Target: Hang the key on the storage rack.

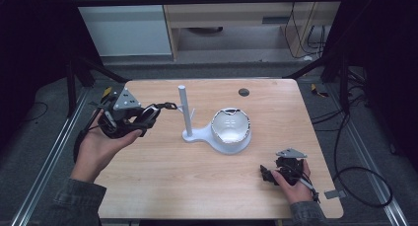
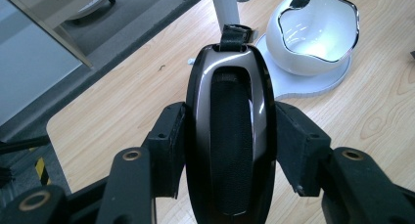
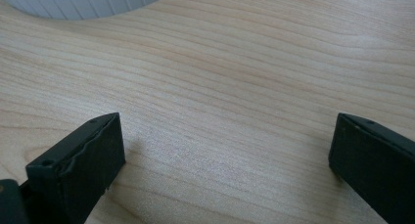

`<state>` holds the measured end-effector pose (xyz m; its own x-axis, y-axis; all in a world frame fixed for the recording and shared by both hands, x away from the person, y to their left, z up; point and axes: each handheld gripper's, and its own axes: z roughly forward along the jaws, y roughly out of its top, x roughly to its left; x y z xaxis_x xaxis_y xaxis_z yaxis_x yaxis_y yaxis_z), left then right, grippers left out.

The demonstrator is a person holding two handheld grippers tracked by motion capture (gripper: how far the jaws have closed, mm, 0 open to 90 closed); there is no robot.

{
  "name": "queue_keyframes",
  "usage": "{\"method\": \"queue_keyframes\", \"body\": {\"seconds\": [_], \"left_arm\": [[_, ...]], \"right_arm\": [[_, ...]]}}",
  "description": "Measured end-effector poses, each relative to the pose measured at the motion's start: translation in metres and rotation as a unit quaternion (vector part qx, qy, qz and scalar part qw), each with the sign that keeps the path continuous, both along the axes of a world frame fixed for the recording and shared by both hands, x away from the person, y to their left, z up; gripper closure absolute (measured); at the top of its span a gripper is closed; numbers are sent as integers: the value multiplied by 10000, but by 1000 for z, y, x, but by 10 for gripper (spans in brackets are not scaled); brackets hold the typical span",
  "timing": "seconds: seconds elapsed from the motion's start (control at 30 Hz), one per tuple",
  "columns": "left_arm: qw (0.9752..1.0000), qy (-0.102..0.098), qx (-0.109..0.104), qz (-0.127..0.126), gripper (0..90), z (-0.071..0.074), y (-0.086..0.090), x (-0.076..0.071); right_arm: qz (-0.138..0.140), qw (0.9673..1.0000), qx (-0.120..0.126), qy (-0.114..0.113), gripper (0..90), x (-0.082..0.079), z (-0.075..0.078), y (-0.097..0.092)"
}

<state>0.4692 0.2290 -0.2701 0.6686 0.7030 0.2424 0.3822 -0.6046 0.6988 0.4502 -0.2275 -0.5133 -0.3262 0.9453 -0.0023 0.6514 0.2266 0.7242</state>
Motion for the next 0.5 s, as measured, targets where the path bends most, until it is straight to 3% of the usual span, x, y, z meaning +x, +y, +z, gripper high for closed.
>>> {"method": "queue_keyframes", "body": {"seconds": [0.5], "left_arm": [[9999,89,19,71,486,-17,0,4]], "right_arm": [[1,10000,-1,-2,5,0,0,0]]}}
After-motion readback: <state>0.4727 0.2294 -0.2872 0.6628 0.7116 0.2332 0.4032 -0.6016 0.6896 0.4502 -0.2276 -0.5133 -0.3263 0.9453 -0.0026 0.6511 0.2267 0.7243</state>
